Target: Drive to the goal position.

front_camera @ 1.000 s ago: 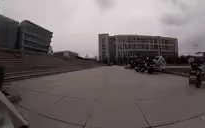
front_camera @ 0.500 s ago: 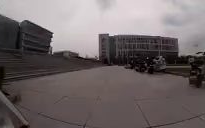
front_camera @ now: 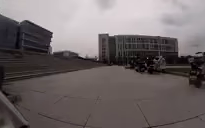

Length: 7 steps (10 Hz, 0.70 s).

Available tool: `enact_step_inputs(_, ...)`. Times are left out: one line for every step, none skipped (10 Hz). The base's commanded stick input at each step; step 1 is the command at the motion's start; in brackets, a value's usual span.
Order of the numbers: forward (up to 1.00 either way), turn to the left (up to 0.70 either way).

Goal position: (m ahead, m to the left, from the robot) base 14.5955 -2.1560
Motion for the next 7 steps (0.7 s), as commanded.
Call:
enact_step_inputs(0.0,-0.45)
enact_step_inputs(0.0,-0.45)
enact_step_inputs(0.0,-0.45)
enact_step_inputs(0.0,-0.45)
enact_step_inputs(0.0,-0.45)
enact_step_inputs(0.0,-0.45)
enact_step_inputs(0.0,-0.45)
